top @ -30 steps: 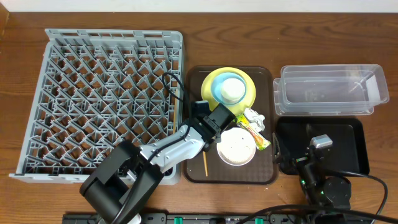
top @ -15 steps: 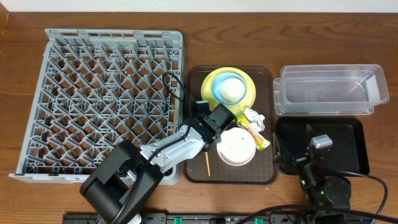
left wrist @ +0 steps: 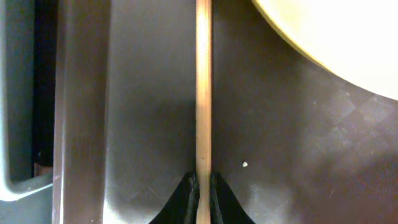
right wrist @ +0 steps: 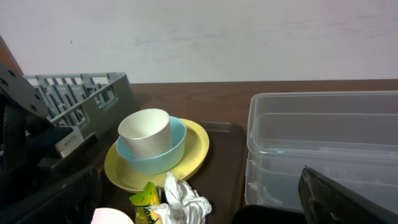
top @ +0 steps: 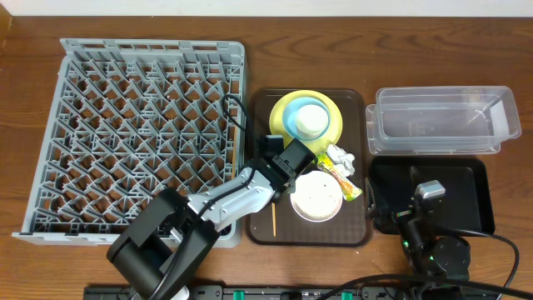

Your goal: Sort waste into correct bins and load items into the dishwasher

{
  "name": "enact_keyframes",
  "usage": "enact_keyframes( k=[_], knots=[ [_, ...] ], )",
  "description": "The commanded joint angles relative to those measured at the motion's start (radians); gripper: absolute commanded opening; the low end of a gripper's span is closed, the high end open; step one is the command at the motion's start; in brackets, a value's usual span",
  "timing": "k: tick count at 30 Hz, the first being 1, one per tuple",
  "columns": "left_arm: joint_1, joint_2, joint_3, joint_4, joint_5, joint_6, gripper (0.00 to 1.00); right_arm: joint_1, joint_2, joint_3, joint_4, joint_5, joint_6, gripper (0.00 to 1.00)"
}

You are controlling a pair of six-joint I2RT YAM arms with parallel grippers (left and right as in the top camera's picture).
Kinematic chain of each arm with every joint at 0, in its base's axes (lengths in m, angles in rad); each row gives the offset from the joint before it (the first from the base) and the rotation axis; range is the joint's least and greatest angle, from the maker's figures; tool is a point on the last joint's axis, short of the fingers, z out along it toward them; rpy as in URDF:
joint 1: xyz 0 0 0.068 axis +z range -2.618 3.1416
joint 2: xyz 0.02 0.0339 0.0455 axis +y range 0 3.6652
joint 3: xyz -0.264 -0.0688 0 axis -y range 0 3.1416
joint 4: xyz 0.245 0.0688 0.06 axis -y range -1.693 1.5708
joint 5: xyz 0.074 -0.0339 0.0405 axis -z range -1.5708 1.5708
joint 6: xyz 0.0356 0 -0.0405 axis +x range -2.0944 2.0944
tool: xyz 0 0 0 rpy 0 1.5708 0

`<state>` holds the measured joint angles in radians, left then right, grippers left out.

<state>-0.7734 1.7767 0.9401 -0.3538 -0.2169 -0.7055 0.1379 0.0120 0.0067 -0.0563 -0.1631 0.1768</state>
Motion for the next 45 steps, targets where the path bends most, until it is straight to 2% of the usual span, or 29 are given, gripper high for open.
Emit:
enact_keyframes(
  k=[1,7,14,16,19,25,28,35,39,42,45],
  knots=[
    [0.001,0.017,-0.005,-0.003,-0.013,0.060,0.08,-0.013,-0.005,-0.001,-0.004,-0.002,-0.006,0.99],
    [0.001,0.017,-0.005,-0.003,-0.013,0.059,0.17,-0.013,-0.005,-0.001,-0.004,-0.002,-0.006,0.99],
    [0.000,0.017,-0.023,-0.002,-0.008,0.030,0.17,-0.013,-0.005,-0.001,-0.004,-0.002,-0.006,0.99],
    [0.000,0.017,-0.051,0.044,-0.008,0.027,0.17,-0.013,-0.005,-0.001,-0.004,-0.002,-0.006,0.99],
    [0.000,0.017,-0.053,0.050,-0.009,0.027,0.08,-0.013,-0.005,-0.001,-0.004,-0.002,-0.006,0.99],
    [0.000,0.005,-0.051,0.057,-0.009,0.034,0.07,-0.013,-0.005,-0.001,-0.004,-0.002,-0.006,0.99],
    [0.000,-0.042,-0.039,0.048,-0.009,0.095,0.08,-0.013,-0.005,-0.001,-0.004,-0.002,-0.006,0.99],
    [0.000,-0.353,-0.035,0.003,-0.077,0.255,0.08,-0.013,-0.005,-0.001,-0.004,-0.002,-0.006,0.99],
    [0.000,-0.502,-0.035,-0.046,-0.225,0.348,0.08,-0.013,-0.005,-0.001,-0.004,-0.002,-0.006,0.99],
    [0.006,-0.558,-0.035,-0.106,-0.348,0.354,0.08,-0.013,-0.005,-0.001,-0.004,-0.002,-0.006,0.99],
    [0.034,-0.569,-0.037,-0.152,-0.378,0.354,0.08,-0.013,-0.005,-0.001,-0.004,-0.002,-0.006,0.99]
  ],
)
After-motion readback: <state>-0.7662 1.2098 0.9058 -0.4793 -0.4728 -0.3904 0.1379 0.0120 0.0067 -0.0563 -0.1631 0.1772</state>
